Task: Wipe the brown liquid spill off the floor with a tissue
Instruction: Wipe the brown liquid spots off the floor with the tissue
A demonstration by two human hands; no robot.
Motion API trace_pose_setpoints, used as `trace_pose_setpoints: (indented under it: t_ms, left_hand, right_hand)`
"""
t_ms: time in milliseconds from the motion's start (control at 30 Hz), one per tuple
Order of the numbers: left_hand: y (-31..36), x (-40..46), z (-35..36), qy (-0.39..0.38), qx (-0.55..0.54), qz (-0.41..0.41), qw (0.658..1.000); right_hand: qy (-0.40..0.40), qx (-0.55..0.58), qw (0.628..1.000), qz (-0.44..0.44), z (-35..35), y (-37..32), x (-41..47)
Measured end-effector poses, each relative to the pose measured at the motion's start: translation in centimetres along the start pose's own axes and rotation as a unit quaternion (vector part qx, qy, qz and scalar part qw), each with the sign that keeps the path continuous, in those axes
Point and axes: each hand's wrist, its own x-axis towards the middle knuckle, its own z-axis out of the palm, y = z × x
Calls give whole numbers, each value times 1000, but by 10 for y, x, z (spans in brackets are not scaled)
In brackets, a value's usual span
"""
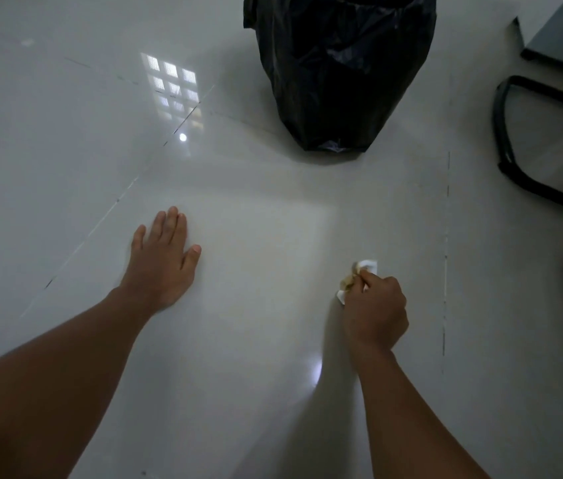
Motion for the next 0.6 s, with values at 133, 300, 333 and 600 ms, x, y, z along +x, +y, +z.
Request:
trace_pose_setpoints:
  t_ms: [133,300,333,600]
  left_hand:
    - [4,-2,5,23,14,-12,1000]
    - [5,-3,7,37,28,-12,999]
    - [6,-2,8,40,27,-14,999]
    - [6,-1,10,65,-5,-21,998]
  right_hand:
    - [15,11,1000,0,5,-5,6]
    - [6,14,1000,-19,13,-16,30]
    - [4,14,1000,-23,15,-20,36]
    - [-37,6,996,-85,46,-75,86]
